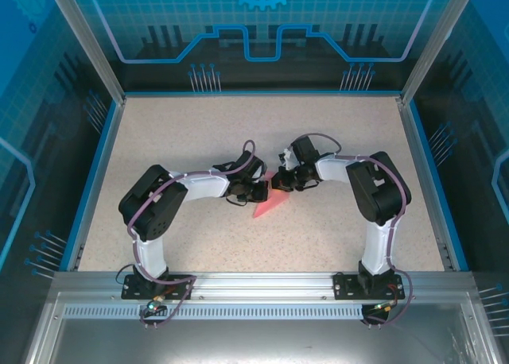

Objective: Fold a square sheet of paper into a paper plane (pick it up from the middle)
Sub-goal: Fourth fold the wing at the center of the table.

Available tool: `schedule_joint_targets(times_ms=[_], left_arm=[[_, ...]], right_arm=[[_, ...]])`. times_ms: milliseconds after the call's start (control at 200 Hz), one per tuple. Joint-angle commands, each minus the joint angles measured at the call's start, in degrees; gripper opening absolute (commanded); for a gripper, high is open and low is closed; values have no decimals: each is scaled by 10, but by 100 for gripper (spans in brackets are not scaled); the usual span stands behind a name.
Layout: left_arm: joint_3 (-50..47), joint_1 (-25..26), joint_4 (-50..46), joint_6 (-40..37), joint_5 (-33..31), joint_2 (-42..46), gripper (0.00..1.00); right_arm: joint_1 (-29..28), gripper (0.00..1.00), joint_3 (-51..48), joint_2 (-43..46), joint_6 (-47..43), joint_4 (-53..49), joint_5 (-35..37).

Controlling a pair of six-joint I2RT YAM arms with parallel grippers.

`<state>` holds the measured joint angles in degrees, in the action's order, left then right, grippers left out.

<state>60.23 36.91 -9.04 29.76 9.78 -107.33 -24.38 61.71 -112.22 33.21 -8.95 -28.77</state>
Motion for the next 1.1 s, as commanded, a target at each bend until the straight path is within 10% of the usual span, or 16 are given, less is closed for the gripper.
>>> schedule_joint_targets(times_ms=[0, 250, 1095], left_arm=[[-15, -7, -38, 40, 36, 22, 0], [-11, -12, 4, 139, 94, 68, 16], [-51, -2, -7, 234, 81, 12, 15]], right_arm=[[-5, 0, -12, -25, -2, -28, 36], [-5, 0, -13, -37, -4, -52, 76], [-6, 0, -7, -62, 3, -82, 99]])
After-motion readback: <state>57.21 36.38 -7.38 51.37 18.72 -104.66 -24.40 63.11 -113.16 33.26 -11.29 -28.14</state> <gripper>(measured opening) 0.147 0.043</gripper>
